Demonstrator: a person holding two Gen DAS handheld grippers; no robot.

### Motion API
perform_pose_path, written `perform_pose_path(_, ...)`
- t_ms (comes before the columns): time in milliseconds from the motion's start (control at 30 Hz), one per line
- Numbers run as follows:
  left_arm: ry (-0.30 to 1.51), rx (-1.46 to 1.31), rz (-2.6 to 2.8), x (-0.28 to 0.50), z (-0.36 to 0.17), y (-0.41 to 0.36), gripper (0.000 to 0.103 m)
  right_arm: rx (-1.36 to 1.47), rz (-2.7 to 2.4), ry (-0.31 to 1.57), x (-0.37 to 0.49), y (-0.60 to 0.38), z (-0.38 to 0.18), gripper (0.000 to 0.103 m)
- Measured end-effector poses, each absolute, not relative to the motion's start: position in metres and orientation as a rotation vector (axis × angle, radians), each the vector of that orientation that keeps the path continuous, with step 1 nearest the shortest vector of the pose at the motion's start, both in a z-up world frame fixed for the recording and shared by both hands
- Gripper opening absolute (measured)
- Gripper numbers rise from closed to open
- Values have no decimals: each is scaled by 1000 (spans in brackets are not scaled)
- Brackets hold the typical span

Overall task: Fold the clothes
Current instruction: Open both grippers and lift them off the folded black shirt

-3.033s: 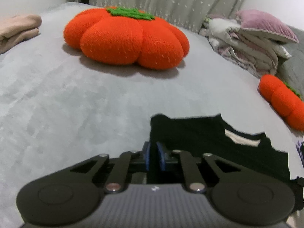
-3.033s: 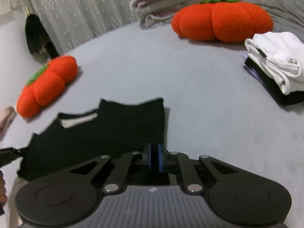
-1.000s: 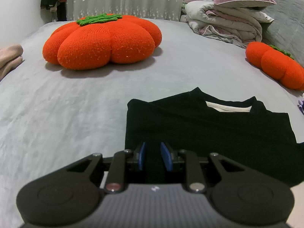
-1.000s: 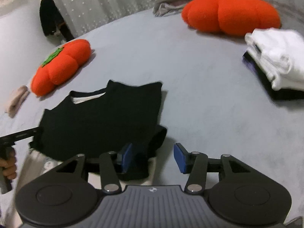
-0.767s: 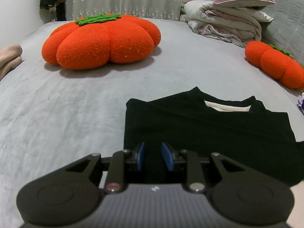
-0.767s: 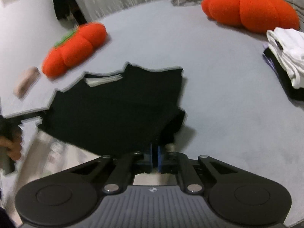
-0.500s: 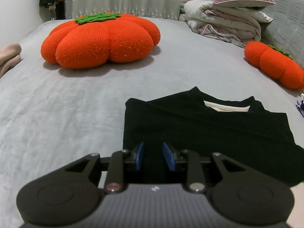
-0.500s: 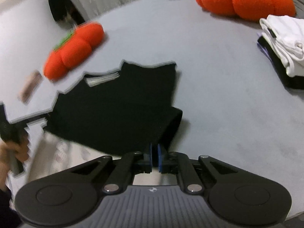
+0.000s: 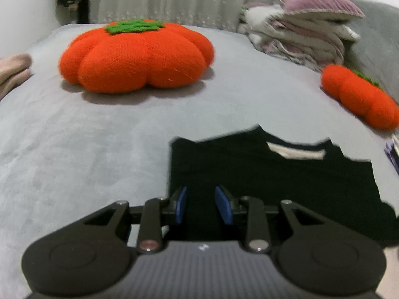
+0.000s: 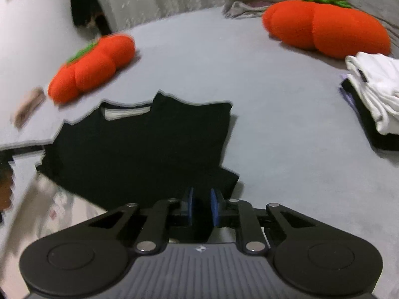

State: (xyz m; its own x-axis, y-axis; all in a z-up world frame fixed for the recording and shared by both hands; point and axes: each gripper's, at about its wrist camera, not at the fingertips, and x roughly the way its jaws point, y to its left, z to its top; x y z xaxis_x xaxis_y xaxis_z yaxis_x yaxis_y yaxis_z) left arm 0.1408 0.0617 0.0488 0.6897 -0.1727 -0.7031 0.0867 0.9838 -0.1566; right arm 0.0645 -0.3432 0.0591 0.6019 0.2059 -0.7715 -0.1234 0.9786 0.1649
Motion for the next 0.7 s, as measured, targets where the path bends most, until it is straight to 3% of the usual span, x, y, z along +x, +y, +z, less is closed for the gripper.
perform_pose_path(167,789,-203,-120,147,50,86,28,12,159,888,61,-332,59,17)
perform_pose_path(400,811,-179,-136,148,39,76,41,-33,185,798,56,-311,66,17)
perform_pose_path(700,858,-127,-113,147,26,75,43,-182,245,839,55,-272,47,17)
